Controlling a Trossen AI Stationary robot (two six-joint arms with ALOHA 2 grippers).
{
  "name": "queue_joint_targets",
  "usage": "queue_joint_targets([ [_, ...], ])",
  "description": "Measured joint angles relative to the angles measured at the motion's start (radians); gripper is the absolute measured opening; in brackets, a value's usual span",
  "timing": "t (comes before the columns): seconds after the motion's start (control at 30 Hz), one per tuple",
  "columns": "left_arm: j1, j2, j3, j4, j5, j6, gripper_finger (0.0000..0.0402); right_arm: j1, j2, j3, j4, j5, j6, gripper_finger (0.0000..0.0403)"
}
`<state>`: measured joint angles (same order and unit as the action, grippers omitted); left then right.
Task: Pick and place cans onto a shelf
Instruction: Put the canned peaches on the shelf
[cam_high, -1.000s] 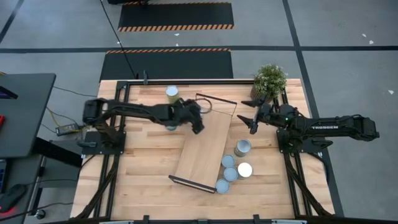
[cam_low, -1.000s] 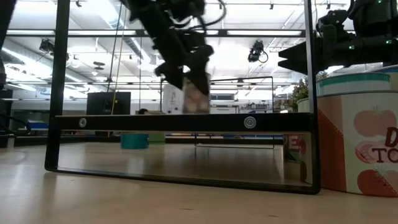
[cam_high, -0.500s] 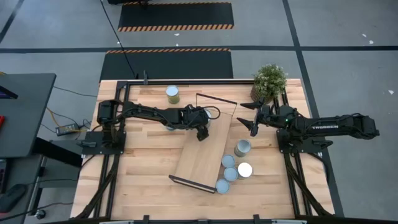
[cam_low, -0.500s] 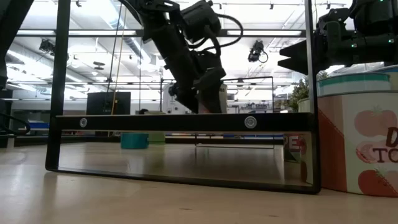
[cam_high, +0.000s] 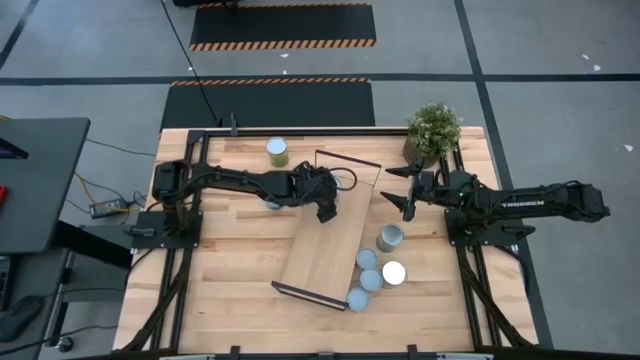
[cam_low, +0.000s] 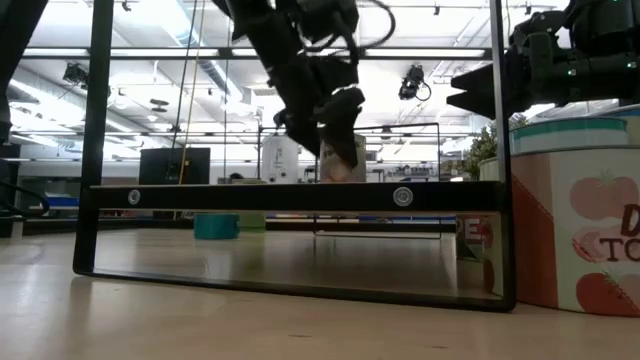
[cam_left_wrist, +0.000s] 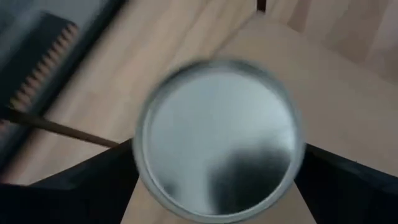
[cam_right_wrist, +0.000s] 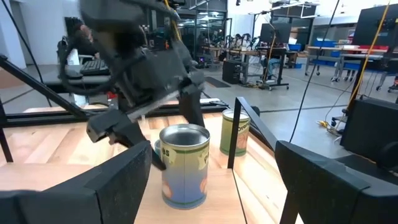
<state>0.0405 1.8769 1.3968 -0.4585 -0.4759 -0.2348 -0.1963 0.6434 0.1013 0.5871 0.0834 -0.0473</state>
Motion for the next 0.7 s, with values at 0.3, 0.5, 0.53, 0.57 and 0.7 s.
queue_joint_targets([
  [0.3, -0.063, -0.001, 0.042, -0.039, -0.092, 0.199, 0.0396, 0.000, 0.005, 0.000, 0.011, 0.000, 0.001, 0.0349],
  [0.5, -0.079, -0.001, 0.042, -0.038, -0.099, 0.317, 0.0396, 0.000, 0.005, 0.000, 0.010, 0.000, 0.002, 0.0349],
  [0.53, -0.081, -0.001, 0.042, -0.038, -0.101, 0.330, 0.0396, 0.000, 0.005, 0.000, 0.010, 0.000, 0.002, 0.0349],
  [0.57, -0.084, -0.001, 0.044, -0.040, -0.101, 0.344, 0.0396, 0.000, 0.005, 0.000, 0.010, 0.000, 0.002, 0.0349],
  [0.7, -0.089, -0.002, 0.081, -0.077, -0.088, 0.346, 0.0396, 0.000, 0.005, 0.000, 0.010, 0.000, 0.002, 0.0349],
])
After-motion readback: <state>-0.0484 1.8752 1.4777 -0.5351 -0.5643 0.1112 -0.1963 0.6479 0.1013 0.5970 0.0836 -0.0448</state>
